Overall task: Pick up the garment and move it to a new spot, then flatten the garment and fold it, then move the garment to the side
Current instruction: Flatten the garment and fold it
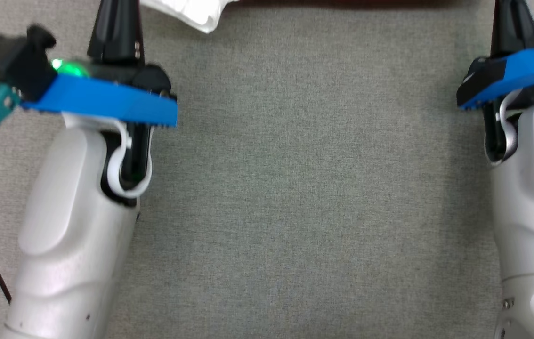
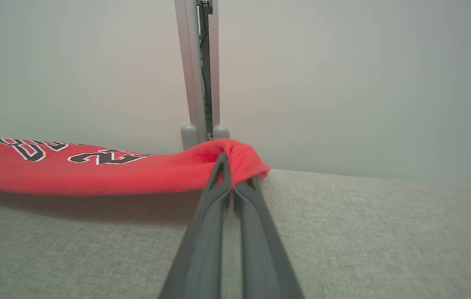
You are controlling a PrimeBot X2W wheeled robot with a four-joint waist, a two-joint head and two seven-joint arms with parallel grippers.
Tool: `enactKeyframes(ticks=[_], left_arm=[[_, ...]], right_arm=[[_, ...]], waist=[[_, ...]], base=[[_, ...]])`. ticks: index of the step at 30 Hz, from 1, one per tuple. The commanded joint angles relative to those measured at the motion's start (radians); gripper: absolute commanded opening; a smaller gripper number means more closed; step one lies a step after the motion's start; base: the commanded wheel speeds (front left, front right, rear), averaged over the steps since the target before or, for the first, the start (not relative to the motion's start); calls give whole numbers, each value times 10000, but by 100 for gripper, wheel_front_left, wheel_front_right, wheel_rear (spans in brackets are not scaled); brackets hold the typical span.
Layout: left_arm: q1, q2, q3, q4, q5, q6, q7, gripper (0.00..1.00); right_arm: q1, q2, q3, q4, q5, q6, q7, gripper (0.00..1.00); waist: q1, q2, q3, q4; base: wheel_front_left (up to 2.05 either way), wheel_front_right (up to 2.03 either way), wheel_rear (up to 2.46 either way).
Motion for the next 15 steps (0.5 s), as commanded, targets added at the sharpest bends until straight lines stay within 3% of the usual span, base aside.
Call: enactKeyframes(ticks=[1, 10, 15], left_arm=[[412, 53, 126, -247, 0, 4, -100, 0], [3980, 263, 630, -2400, 340, 331, -267, 0], [6169, 301, 730, -3682, 406, 639, -269, 0]], right_arm=[[372, 34, 79, -174, 190, 1, -89, 0], [2962, 103, 781, -1662, 1407, 1, -105, 0], [4795, 122, 1205, -2923, 1983, 1, 418, 0]], waist=[[-1, 0, -199, -80], [-1, 0, -1881, -362], [-1, 0, -2982, -473]], base=[[0, 0, 0], [0, 0, 0], [0, 0, 0]])
